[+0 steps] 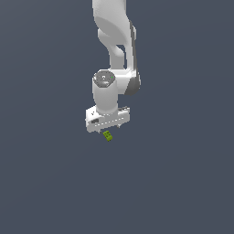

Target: Pick up the object and move it to a goal position.

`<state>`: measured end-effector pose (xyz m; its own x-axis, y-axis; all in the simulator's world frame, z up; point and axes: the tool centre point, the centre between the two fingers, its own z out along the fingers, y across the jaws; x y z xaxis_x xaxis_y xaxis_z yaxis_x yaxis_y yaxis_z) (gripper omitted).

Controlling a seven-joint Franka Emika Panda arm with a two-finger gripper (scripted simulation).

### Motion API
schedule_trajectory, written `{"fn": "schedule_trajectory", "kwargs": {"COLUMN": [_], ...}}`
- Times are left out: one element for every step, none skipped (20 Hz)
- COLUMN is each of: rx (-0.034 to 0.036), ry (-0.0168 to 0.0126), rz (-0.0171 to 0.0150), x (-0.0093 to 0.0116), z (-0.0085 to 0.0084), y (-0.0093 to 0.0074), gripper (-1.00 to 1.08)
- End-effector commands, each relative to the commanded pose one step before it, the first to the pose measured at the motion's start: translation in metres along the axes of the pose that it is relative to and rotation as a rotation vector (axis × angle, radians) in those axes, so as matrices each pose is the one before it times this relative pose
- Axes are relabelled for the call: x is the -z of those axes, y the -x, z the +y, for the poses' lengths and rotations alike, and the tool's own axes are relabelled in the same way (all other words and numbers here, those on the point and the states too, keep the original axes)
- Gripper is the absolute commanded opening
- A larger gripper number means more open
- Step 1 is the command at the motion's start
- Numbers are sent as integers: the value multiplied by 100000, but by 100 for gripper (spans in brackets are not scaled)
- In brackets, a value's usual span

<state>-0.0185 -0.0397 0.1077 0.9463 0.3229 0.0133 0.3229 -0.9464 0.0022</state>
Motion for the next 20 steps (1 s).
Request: {"fn": "schedule_trajectory", "kwargs": {"rx": [6380, 2230, 2096, 1964, 1828, 1695, 1560, 1425, 1290, 1154, 1021, 883, 749, 609, 478, 338, 207, 69, -467, 0], "ry": [46, -10, -19, -26, -31, -34, -36, -37, -37, -35, -33, -30, -27, -22, -18, -13, -8, -3, -17, 0], "rz": [-357, -128, -115, -103, -92, -81, -72, -62, -54, -46, -39, -32, -26, -21, -16, -11, -7, -2, -32, 0], "x": [-1117, -394, -368, -343, -318, -294, -269, -245, -221, -197, -173, -150, -127, -103, -80, -57, -34, -11, 46, -34], "z": [245, 65, 53, 42, 33, 25, 18, 13, 8, 5, 1, 0, -2, 0, -2, 0, -2, -1, 4, 1], "y": [545, 202, 192, 181, 170, 158, 146, 134, 121, 109, 95, 83, 70, 59, 44, 33, 18, 6, -14, 2], "gripper": [100, 100, 100, 100, 100, 100, 100, 100, 100, 100, 100, 100, 100, 100, 100, 100, 100, 100, 100, 100]}}
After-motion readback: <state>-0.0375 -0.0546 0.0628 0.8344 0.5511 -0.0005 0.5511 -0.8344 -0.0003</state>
